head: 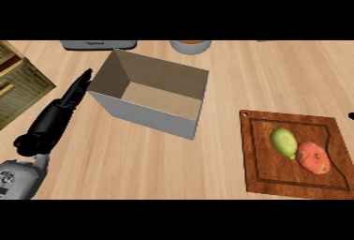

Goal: Pick the squash from the cutting board and place it in the cardboard box

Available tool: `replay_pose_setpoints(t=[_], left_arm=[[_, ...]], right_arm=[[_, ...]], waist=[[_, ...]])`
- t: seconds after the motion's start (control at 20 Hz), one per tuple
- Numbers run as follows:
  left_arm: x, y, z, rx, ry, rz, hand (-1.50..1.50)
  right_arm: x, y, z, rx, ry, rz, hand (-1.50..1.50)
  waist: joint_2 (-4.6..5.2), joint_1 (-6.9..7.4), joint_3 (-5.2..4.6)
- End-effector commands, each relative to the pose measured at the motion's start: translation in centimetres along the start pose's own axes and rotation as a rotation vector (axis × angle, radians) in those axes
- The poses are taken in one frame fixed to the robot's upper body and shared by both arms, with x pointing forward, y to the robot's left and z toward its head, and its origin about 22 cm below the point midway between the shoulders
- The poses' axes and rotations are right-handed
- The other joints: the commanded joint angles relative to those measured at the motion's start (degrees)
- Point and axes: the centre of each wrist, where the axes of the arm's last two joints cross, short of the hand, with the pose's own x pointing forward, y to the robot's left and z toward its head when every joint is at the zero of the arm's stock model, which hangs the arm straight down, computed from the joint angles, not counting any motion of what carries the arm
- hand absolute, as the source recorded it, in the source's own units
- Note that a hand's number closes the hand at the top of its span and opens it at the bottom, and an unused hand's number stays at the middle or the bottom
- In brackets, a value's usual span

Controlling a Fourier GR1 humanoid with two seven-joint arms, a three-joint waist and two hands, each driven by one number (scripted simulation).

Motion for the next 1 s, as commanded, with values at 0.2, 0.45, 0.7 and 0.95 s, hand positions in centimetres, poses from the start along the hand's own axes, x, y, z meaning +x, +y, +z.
replay_pose_setpoints(t=[0.2, 0.45, 0.7, 0.95], left_arm=[[-2.4, -0.3, 1.8, -0.006, 0.016, 0.0, 0.0], [-0.4, 0.0, -0.5, -0.011, 0.001, 0.011, 0.0], [-1.3, -1.4, -0.6, -0.023, -0.005, 0.016, 0.0], [-0.9, -0.9, -0.9, -0.014, 0.007, 0.007, 0.0]], right_arm=[[3.4, 3.0, -1.7, 0.14, 0.077, 0.045, -1.5], [4.4, 3.6, -1.3, 0.16, 0.114, 0.023, -1.5], [3.8, 5.1, -1.7, 0.164, 0.14, 0.08, -1.5], [4.2, 7.3, -1.6, 0.127, 0.17, 0.086, -1.5]], waist=[[0.05, 0.16, -0.09], [0.07, 0.24, -0.06], [0.2, 0.78, -0.04], [0.19, 0.7, -0.03]])
